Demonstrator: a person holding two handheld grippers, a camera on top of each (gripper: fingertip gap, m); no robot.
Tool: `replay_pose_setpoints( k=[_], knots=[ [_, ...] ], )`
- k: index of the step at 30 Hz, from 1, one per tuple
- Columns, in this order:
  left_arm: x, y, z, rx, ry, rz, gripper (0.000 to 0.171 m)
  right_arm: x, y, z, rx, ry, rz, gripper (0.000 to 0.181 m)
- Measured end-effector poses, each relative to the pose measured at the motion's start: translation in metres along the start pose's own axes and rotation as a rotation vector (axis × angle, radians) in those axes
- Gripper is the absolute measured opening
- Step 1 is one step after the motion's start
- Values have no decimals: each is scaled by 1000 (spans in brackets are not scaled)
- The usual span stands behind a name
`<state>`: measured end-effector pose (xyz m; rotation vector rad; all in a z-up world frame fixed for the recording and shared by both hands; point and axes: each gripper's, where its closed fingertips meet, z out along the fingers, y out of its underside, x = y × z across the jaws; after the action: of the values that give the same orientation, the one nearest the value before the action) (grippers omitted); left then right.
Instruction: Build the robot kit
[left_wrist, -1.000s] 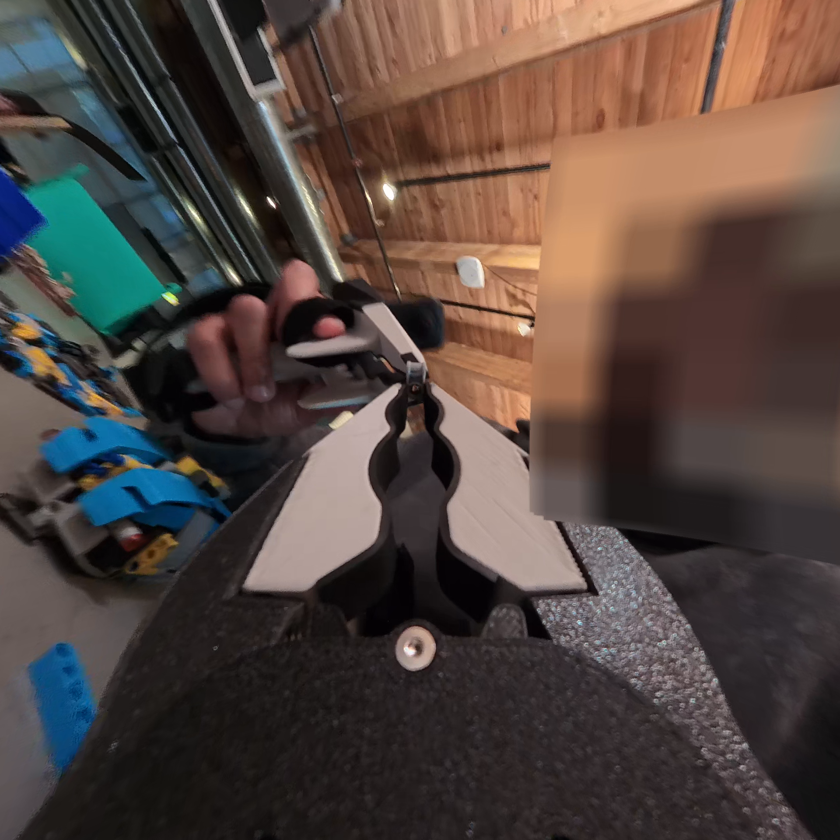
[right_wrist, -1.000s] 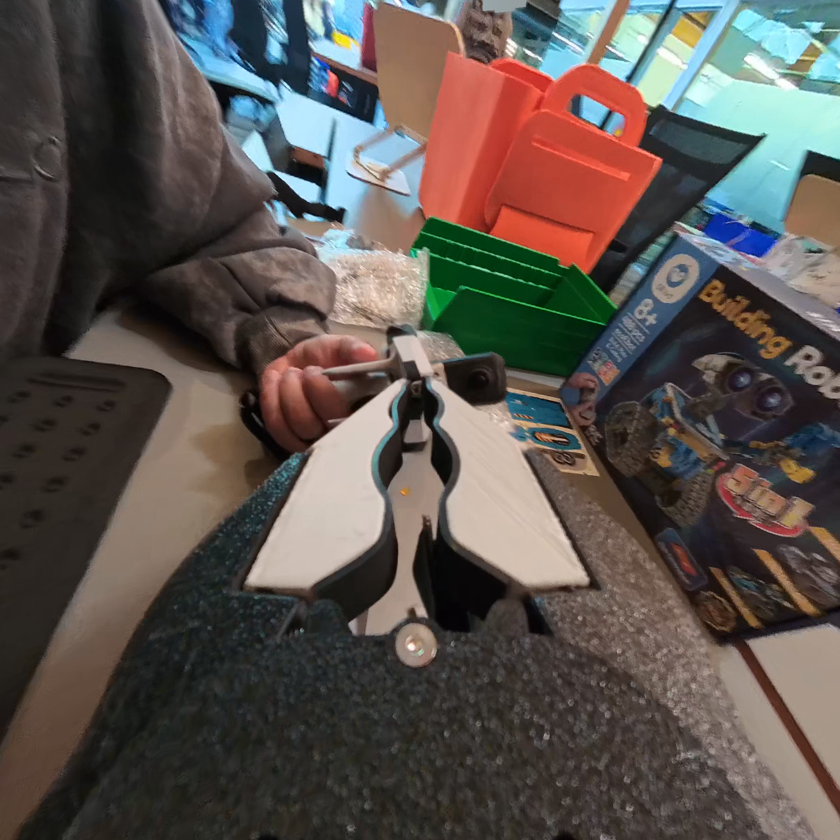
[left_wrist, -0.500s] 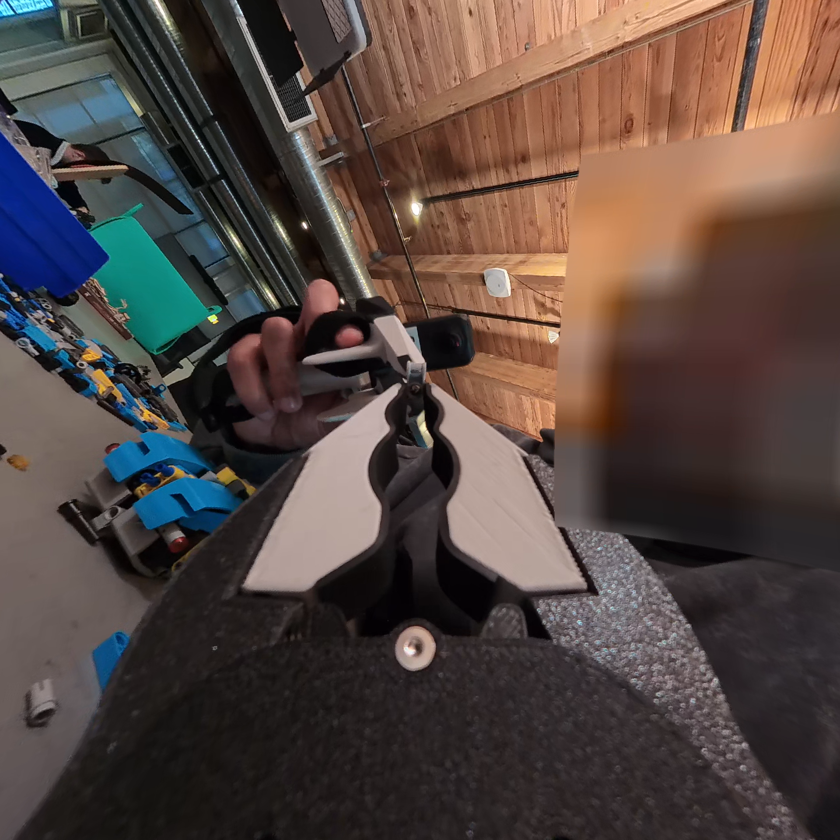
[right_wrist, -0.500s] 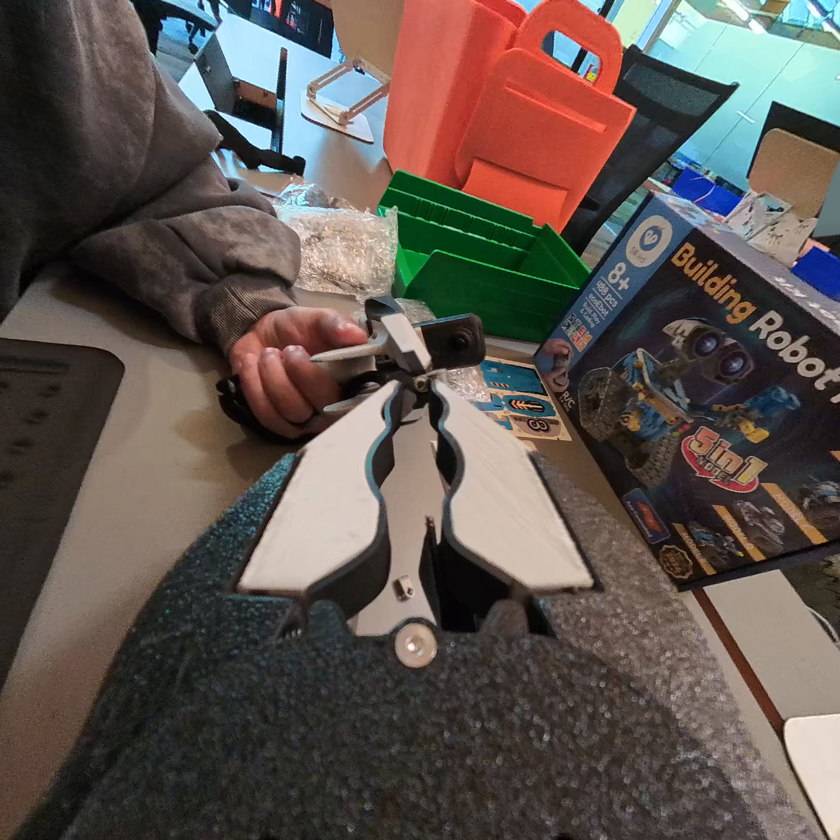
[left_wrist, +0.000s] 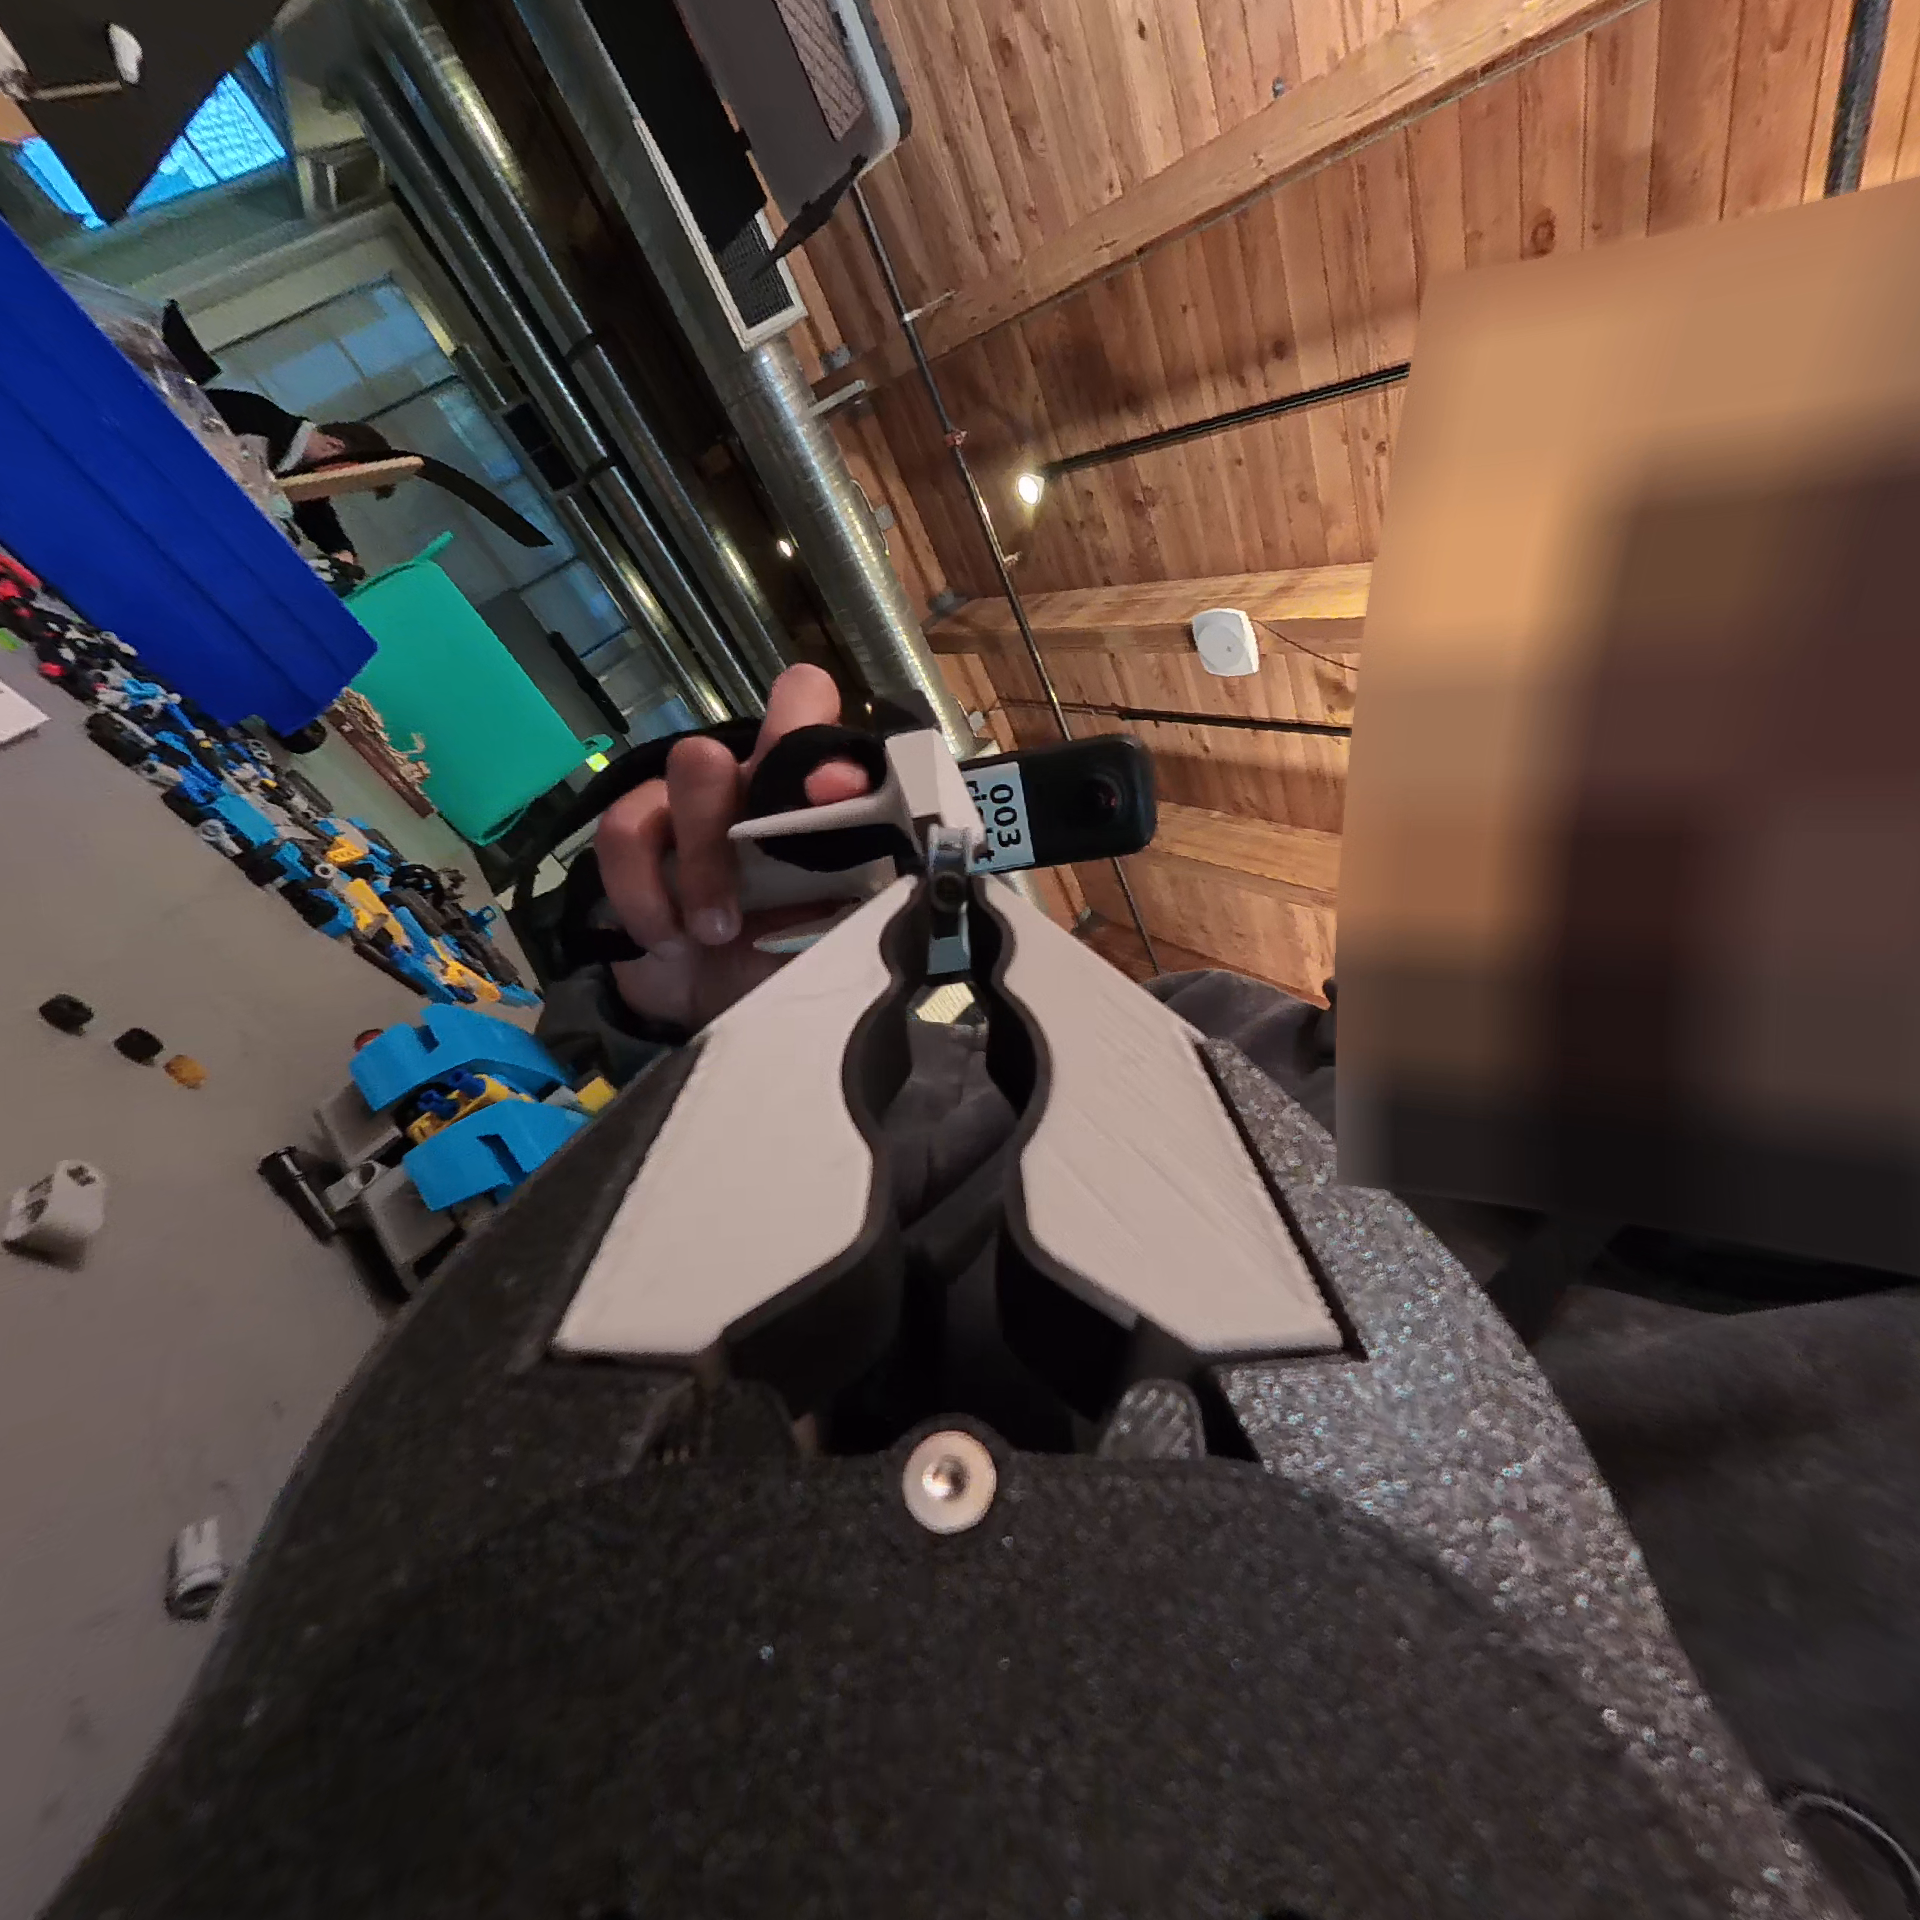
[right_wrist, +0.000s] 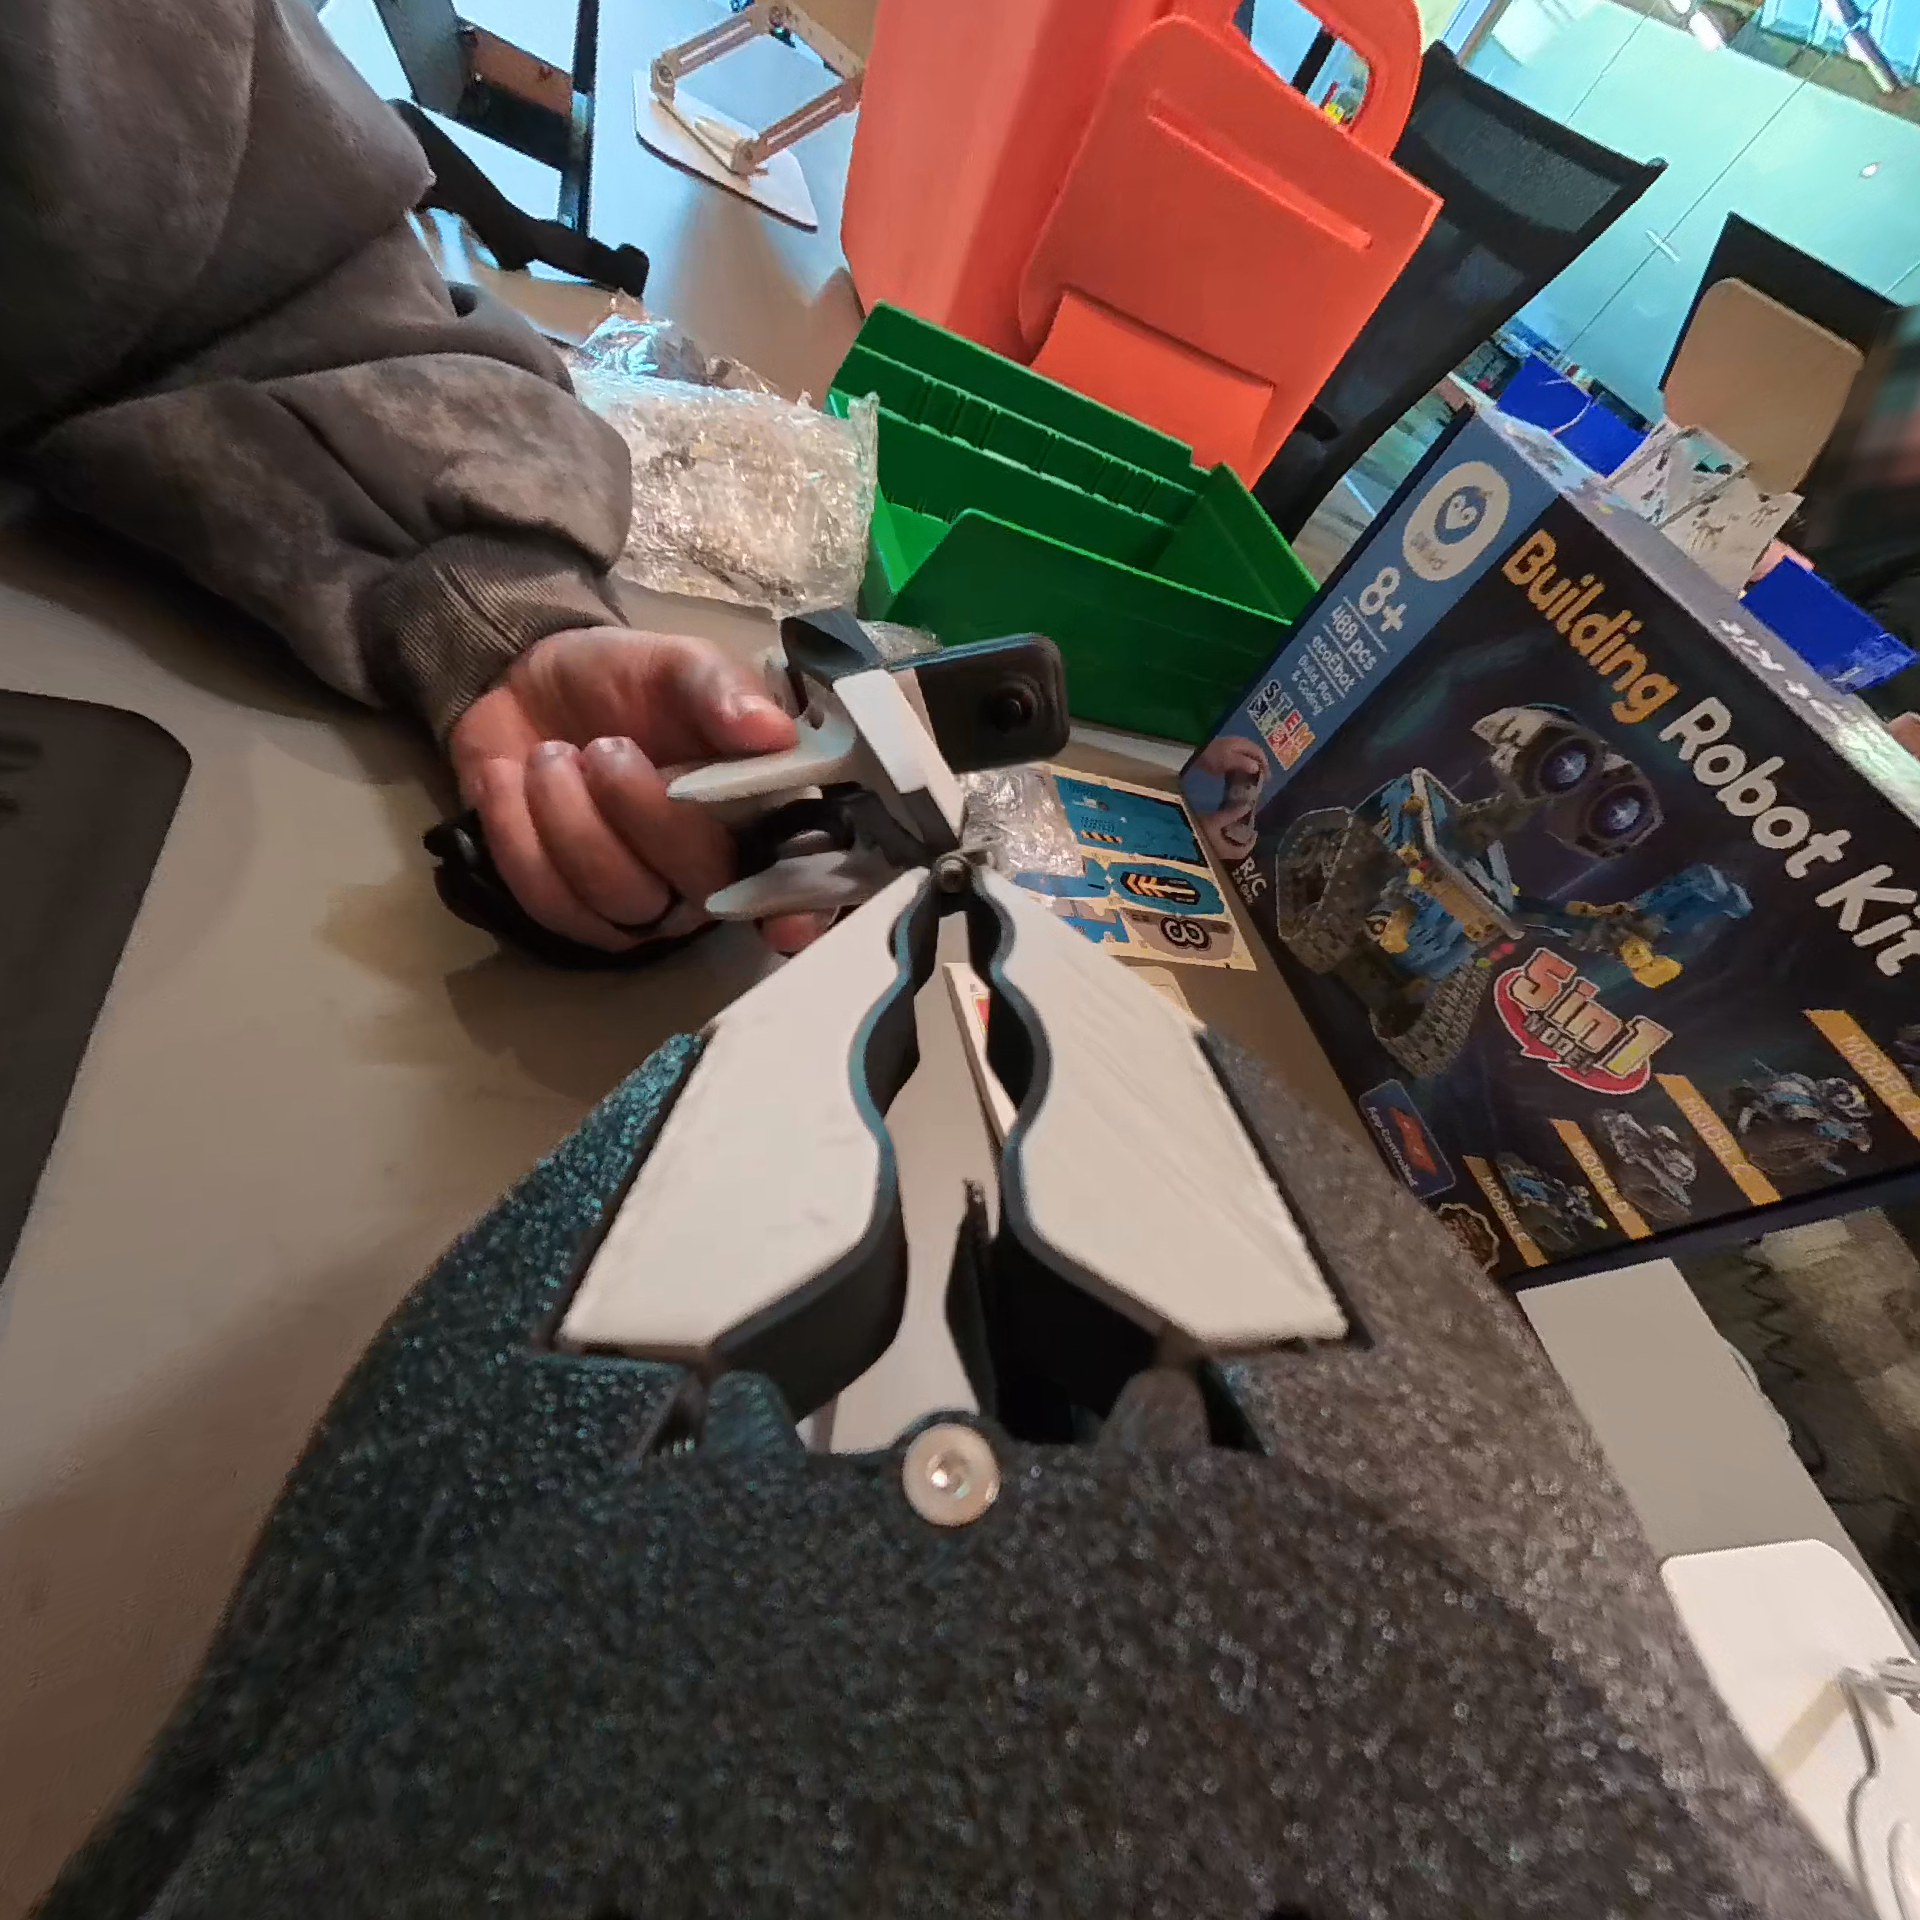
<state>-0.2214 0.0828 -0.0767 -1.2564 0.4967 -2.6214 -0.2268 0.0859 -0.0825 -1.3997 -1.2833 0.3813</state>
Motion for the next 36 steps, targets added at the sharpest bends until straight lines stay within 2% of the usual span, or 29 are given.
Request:
replay_pose_setpoints(
  k=[5,8,14,24,29,36],
  knots=[
    [-1,-1,-1,-6,7,-18,6,2,-4,-2,22,-7,39,9],
    [0,-2,-2,-5,8,-19,6,2,-3,-4,14,3,18,1],
    [-1,-1,-2,-8,-1,-15,6,1,0,-4,-2,1,13,0],
    [-1,2,0,-16,-38,49,6,0,0,-2,-2,-7,30,0],
    [2,4,1,-48,-76,142,6,-3,-1,-3,6,-32,69,0],
    [-1,3,1,-43,-112,165,6,-2,2,0,-4,-10,57,0]
  ],
)
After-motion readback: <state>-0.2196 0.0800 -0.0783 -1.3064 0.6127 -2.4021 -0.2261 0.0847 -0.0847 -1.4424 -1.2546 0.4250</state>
